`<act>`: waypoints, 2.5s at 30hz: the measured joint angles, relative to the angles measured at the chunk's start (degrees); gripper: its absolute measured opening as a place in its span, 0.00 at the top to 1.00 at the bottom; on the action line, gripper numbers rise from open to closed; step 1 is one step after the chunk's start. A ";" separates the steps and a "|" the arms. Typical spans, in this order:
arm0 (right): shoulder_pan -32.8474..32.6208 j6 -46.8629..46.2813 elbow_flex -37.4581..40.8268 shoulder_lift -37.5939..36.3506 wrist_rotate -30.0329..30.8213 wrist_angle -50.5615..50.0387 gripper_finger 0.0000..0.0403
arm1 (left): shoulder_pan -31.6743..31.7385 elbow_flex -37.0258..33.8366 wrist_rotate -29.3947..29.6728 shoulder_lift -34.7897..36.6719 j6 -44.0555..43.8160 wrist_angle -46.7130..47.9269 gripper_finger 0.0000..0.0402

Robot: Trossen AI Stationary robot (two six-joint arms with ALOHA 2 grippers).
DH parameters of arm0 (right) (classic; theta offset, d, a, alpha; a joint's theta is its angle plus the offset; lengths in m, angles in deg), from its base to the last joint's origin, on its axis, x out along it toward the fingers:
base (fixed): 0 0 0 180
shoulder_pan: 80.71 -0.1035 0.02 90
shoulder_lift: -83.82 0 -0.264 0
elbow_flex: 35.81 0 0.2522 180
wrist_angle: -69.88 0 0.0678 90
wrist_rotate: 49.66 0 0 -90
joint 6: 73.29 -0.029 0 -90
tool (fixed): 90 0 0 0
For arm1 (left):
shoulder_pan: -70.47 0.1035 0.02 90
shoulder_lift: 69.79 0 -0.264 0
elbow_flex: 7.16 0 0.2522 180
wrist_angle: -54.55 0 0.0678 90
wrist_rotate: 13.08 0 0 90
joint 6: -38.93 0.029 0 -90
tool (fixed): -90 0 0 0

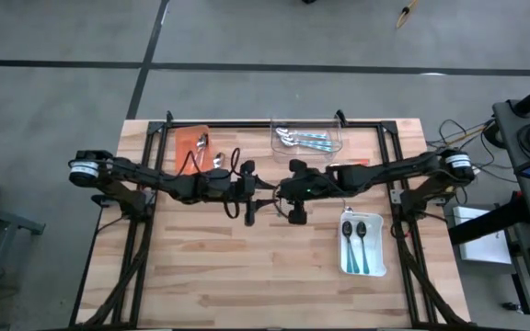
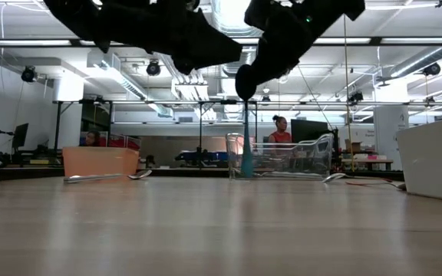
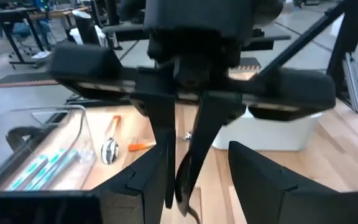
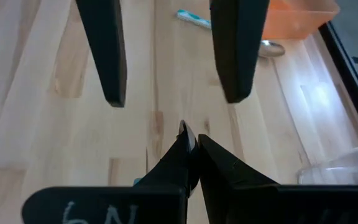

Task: Sort silverware by color (type)
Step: Put the blue spoon into the white bin

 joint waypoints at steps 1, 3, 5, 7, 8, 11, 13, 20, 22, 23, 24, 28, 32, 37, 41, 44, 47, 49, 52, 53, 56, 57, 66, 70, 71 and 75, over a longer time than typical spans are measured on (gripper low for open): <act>-0.03 0.14 -1.14 0.60 0.00 -1.00 0.97 | 0.00 -0.40 -0.06 0.00 0.00 -0.01 0.62; -0.03 0.22 -3.34 1.90 0.00 -3.07 0.97 | 0.02 -1.28 -0.06 0.00 0.01 0.01 0.62; -0.03 0.38 -5.27 2.98 -0.02 -4.96 0.97 | 0.02 -2.06 -0.06 0.00 -0.01 -0.24 0.62; -0.03 1.10 -6.64 4.16 0.00 -6.06 0.97 | 0.02 -2.76 -0.06 0.00 -0.01 -0.92 0.62; -0.03 1.53 -7.16 4.66 0.00 -6.16 0.97 | 0.02 -3.18 -0.06 0.00 -0.01 -0.98 0.62; -0.03 1.78 -8.88 5.93 0.00 -8.33 0.97 | 0.04 -4.58 -0.04 0.00 -0.20 0.37 0.62; -0.03 1.64 -10.08 6.33 -0.01 -10.03 0.97 | 0.03 -5.23 -0.04 0.02 -0.94 1.35 0.62; -0.03 1.58 -11.65 6.32 0.02 -11.76 0.97 | 0.04 -9.88 -0.02 0.11 -4.08 -1.15 0.62; -0.03 1.58 -12.00 6.28 0.02 -11.48 0.97 | 0.04 -11.05 -0.02 0.07 -4.73 -5.12 0.62; -0.03 1.58 -12.04 6.26 0.02 -11.46 0.97 | 0.04 -11.56 0.00 -0.12 -5.12 -7.73 0.62; -0.03 1.58 -12.04 6.25 0.02 -11.49 0.97 | 0.04 -11.94 -0.01 -0.41 -5.39 -10.06 0.62; -0.03 1.49 -12.04 6.25 0.04 -11.40 0.97 | 0.09 -12.24 0.03 -2.86 -5.99 -14.62 0.62; -0.03 1.41 -12.04 6.23 0.02 -11.14 0.97 | 0.11 -10.60 0.05 -7.54 -6.02 -17.07 0.62; -0.03 0.84 -12.04 6.23 0.04 -11.09 0.97 | 0.11 -7.26 0.09 -13.23 -6.85 -20.80 0.62; -0.03 0.84 -12.04 6.21 0.02 -11.15 0.97 | 0.11 -5.04 0.18 -15.23 -6.89 -21.27 0.64; -0.03 0.86 -12.04 6.21 0.01 -11.41 0.97 | 0.11 -4.83 0.24 -15.18 -6.91 -21.23 0.70; -0.03 0.88 -12.04 6.18 -0.01 -11.49 0.97 | 0.13 -5.30 0.40 -14.67 -7.15 -21.01 0.81; -0.10 0.97 -12.04 6.18 -0.08 -11.53 0.97 | 0.15 -5.70 0.38 -14.56 -7.82 -21.02 0.90; -0.14 1.87 -12.04 6.18 0.11 -11.48 0.97 | 0.17 -5.92 0.39 -14.42 -10.72 -21.03 0.97; -0.12 1.78 -12.04 6.17 0.04 -11.40 0.97 | 0.17 -5.96 0.41 -14.33 -11.15 -21.05 0.97; -0.13 1.38 -12.04 6.16 0.04 -11.27 0.96 | 0.15 -6.03 0.42 -14.23 -11.41 -21.05 0.98; -0.14 0.62 -12.04 6.16 0.04 -11.23 0.96 | 0.13 -6.05 0.43 -14.18 -11.64 -21.04 0.99; 0.00 -3.45 -12.04 5.93 0.07 -10.87 0.69 | 0.07 -6.05 2.27 -14.03 -11.51 -21.52 1.00; 0.02 -4.01 -12.02 4.55 2.51 -10.08 0.59 | 0.04 -6.05 4.03 -13.87 -12.46 -22.81 1.00; 0.02 -4.04 -12.26 4.26 2.71 -10.27 0.57 | 0.04 -6.05 4.25 -13.86 -12.55 -23.28 1.00; 0.02 -4.49 -13.26 2.38 3.09 -10.71 0.53 | 0.00 -6.22 6.45 -13.45 -13.92 -25.46 1.00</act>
